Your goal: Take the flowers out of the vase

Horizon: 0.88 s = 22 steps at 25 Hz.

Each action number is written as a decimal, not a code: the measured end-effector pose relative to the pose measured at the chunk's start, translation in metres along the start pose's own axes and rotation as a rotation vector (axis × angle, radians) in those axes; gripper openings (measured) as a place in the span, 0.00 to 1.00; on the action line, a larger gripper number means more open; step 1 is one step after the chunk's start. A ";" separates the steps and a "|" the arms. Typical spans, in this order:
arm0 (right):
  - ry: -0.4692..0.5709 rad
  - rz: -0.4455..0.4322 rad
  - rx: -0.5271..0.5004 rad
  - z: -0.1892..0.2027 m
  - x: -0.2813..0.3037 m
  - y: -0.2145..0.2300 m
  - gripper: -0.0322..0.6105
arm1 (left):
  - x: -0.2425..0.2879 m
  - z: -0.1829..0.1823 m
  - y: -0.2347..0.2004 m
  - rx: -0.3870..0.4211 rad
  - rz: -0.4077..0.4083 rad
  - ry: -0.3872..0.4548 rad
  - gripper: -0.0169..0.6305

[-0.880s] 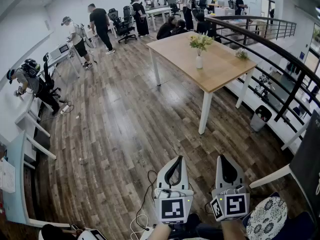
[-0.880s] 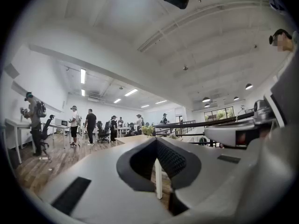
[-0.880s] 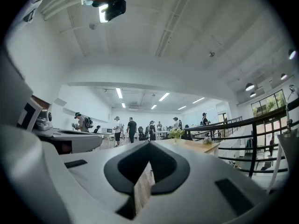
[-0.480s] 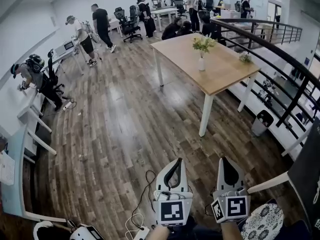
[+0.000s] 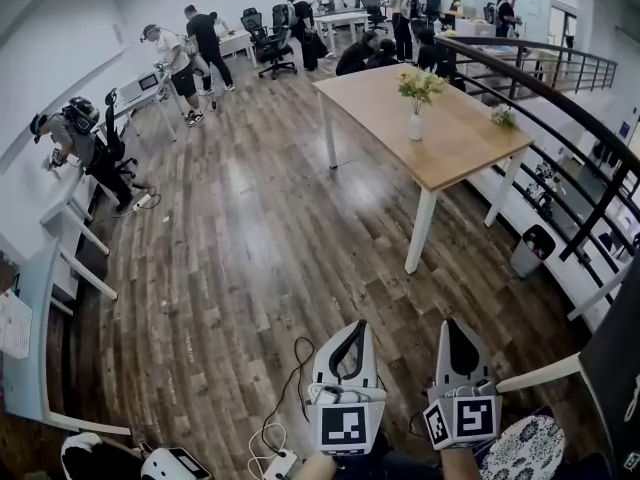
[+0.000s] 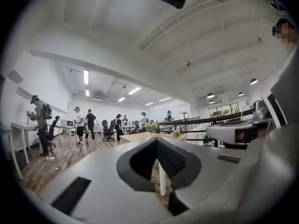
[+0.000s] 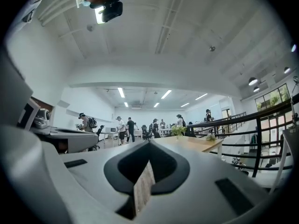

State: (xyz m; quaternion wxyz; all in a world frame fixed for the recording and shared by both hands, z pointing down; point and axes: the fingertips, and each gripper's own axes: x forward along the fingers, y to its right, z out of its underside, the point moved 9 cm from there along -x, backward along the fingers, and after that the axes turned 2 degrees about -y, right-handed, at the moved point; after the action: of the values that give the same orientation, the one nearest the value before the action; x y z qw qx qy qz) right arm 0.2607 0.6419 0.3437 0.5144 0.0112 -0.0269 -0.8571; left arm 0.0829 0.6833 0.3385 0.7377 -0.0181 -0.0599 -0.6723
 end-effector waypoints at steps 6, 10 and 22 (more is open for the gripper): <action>-0.017 0.013 0.005 0.007 0.034 0.002 0.04 | 0.030 0.005 -0.020 -0.012 0.007 0.001 0.05; -0.025 0.026 0.008 0.009 0.068 0.004 0.04 | 0.061 0.005 -0.039 -0.023 0.017 -0.003 0.05; -0.043 0.053 -0.008 0.003 0.170 -0.001 0.04 | 0.151 -0.002 -0.103 -0.036 0.047 -0.016 0.05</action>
State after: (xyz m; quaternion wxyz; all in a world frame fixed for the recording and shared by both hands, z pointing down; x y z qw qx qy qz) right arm 0.1798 0.4919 0.3477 0.5365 -0.0099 -0.0348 -0.8432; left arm -0.0059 0.5239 0.3476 0.7524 -0.0381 -0.0534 -0.6555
